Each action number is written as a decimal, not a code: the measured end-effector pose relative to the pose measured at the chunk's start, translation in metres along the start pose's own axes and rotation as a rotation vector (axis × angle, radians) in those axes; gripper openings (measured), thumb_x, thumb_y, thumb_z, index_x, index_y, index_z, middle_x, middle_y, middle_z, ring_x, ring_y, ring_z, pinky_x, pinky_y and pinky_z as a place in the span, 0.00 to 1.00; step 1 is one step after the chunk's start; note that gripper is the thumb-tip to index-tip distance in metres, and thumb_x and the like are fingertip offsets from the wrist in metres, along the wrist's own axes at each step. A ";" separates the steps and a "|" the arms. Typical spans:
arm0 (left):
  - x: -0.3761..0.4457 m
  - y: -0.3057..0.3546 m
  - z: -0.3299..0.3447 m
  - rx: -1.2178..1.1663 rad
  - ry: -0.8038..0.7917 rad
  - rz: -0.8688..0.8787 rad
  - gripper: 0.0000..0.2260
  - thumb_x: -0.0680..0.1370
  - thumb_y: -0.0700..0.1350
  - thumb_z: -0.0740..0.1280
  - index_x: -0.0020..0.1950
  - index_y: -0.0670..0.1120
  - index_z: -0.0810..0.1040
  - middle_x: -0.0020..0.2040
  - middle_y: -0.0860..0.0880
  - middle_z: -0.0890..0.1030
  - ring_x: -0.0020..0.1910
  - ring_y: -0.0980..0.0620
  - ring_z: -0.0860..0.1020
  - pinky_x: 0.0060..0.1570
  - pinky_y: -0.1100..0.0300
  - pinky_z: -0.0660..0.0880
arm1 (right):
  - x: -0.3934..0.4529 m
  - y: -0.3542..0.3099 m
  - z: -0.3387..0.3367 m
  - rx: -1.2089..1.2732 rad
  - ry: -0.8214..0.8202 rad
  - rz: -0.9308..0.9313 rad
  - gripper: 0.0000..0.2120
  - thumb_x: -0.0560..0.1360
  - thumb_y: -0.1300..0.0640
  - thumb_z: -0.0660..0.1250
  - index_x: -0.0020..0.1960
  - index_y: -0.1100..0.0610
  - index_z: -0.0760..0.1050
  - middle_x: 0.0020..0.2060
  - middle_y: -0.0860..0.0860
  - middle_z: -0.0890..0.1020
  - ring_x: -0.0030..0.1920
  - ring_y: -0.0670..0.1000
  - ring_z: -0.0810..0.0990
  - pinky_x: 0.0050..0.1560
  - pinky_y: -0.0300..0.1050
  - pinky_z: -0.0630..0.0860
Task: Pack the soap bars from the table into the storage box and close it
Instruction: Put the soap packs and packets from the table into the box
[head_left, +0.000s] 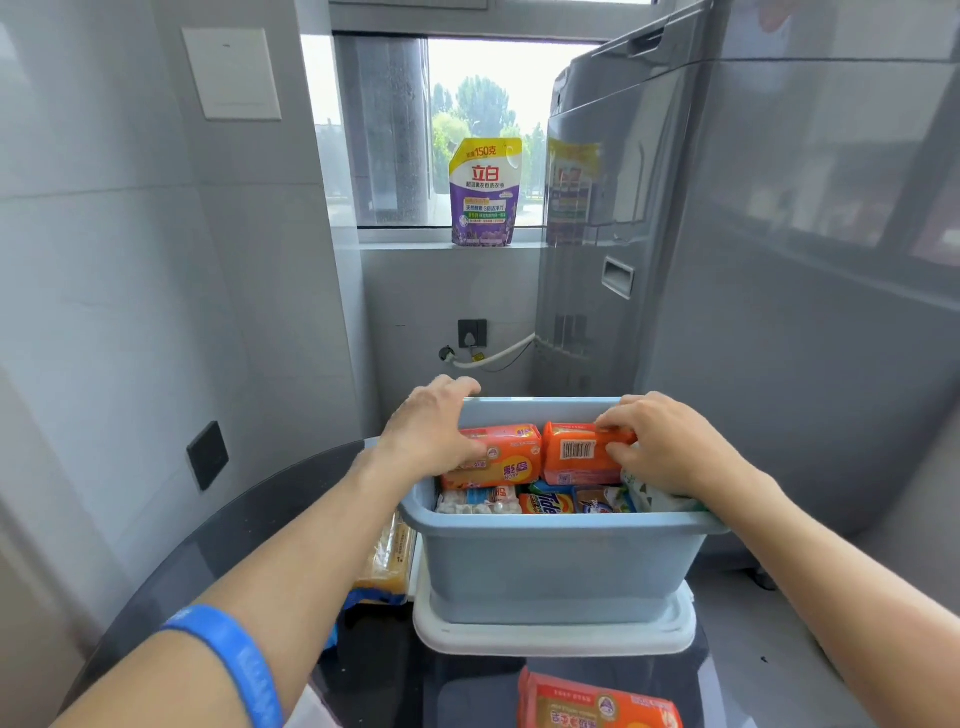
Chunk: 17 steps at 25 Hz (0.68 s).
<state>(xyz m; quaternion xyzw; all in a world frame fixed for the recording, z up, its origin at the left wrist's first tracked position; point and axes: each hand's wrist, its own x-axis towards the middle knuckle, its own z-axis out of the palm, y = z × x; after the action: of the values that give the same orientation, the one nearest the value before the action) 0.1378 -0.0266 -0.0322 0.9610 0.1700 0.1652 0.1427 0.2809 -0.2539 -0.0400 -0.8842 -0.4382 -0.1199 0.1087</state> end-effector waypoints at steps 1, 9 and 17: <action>-0.011 -0.004 -0.003 -0.218 0.063 -0.047 0.26 0.73 0.49 0.74 0.69 0.51 0.71 0.63 0.49 0.74 0.60 0.48 0.74 0.53 0.56 0.75 | -0.001 -0.003 -0.005 0.025 0.052 0.022 0.13 0.75 0.53 0.64 0.56 0.46 0.81 0.51 0.45 0.82 0.51 0.52 0.76 0.49 0.50 0.77; -0.117 -0.022 -0.006 -0.633 0.219 -0.099 0.11 0.74 0.39 0.67 0.45 0.56 0.82 0.59 0.60 0.76 0.61 0.56 0.73 0.53 0.64 0.68 | -0.046 -0.053 -0.025 0.372 0.317 0.287 0.08 0.73 0.57 0.67 0.45 0.49 0.84 0.43 0.46 0.86 0.45 0.52 0.82 0.50 0.50 0.78; -0.148 0.000 -0.014 -0.246 0.627 0.159 0.04 0.74 0.40 0.66 0.47 0.46 0.76 0.48 0.51 0.75 0.46 0.54 0.73 0.44 0.63 0.70 | -0.142 -0.138 0.009 0.240 0.691 -0.022 0.06 0.74 0.62 0.68 0.49 0.58 0.82 0.49 0.51 0.82 0.49 0.53 0.77 0.50 0.47 0.76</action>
<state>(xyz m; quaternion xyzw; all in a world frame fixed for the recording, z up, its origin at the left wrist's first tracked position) 0.0014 -0.0787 -0.0594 0.8493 0.1092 0.4823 0.1850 0.0880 -0.2761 -0.0803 -0.7677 -0.3958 -0.3607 0.3519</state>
